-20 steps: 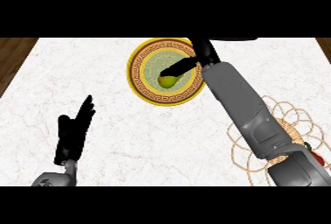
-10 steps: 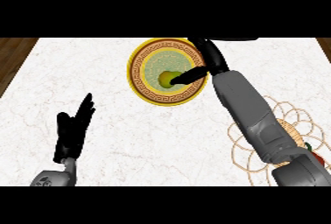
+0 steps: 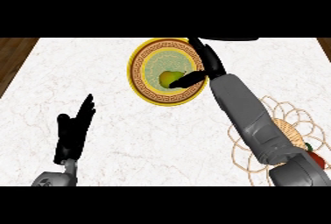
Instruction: Pick the pear from the placemat and place it in the plate
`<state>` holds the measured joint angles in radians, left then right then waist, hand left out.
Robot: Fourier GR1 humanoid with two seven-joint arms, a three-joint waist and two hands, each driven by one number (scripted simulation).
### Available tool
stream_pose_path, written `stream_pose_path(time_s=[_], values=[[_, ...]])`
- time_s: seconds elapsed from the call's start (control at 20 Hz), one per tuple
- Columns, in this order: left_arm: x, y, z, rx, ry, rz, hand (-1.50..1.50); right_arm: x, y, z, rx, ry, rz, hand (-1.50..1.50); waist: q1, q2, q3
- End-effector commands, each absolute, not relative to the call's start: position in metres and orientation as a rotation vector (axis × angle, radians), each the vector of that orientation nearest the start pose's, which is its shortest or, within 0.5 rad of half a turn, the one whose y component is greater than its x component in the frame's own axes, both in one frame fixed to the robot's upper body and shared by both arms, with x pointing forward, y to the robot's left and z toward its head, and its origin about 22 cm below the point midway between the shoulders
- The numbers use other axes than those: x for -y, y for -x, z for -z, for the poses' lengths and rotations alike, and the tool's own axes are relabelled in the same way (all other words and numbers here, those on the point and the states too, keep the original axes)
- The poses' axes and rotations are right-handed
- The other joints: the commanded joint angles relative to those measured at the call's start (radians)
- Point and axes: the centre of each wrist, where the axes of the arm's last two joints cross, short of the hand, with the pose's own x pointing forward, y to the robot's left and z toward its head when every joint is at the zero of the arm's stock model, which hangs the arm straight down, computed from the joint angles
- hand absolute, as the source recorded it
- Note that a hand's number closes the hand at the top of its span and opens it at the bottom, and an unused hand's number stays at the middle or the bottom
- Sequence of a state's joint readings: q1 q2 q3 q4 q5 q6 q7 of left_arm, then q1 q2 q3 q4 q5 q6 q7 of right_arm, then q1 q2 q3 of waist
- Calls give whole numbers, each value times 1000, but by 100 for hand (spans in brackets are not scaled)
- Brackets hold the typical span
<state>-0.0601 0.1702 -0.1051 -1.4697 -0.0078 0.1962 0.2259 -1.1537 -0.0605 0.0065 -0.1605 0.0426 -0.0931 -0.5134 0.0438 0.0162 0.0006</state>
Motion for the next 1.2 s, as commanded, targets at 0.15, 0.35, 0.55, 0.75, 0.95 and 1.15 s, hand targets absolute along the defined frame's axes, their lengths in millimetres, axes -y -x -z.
stream_pose_path(time_s=[0.15, 0.35, 0.55, 0.75, 0.95, 1.15], values=[[-225, -253, 16, 1313, -225, 74, 0, 121, -440, -44, 1718, 118, -504, -150, 2, 2, 0], [-221, -265, -6, 1321, -237, 69, 0, 137, -437, -32, 1699, 138, -509, -150, 2, 4, 0], [-237, -265, -8, 1315, -215, 84, 0, 139, -439, -35, 1709, 193, -490, -150, 6, 3, 0], [-244, -266, 12, 1319, -221, 51, 0, 173, -440, -33, 1674, 217, -506, -150, -2, 3, 0], [-249, -263, 1, 1317, -225, 76, 0, 164, -437, -28, 1676, 245, -510, -150, 0, 1, 0], [-229, -255, -2, 1301, -201, 75, 0, 194, -440, -32, 1661, 270, -466, -150, 11, 4, 1]])
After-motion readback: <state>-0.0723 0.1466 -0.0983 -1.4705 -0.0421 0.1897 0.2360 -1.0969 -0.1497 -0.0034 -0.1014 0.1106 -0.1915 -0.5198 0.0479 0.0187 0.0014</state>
